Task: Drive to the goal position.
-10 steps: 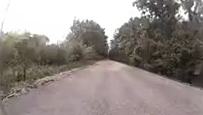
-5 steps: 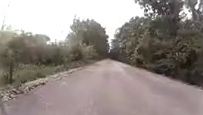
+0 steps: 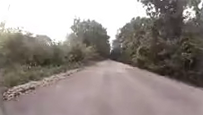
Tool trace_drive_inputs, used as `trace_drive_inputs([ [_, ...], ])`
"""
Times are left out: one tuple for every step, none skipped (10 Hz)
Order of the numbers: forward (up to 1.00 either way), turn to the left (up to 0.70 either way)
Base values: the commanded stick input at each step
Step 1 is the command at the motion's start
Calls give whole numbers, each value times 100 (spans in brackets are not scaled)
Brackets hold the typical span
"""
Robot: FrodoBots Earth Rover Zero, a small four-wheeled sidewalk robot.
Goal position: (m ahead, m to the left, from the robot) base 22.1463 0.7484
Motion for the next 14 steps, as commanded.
trace_drive_inputs([
  [70,0],
  [70,0],
  [70,0],
  [70,0],
  [70,0],
  [70,0],
  [70,0],
  [70,0],
  [70,0],
  [70,0],
  [70,0],
  [70,0],
  [70,0],
  [70,0],
])
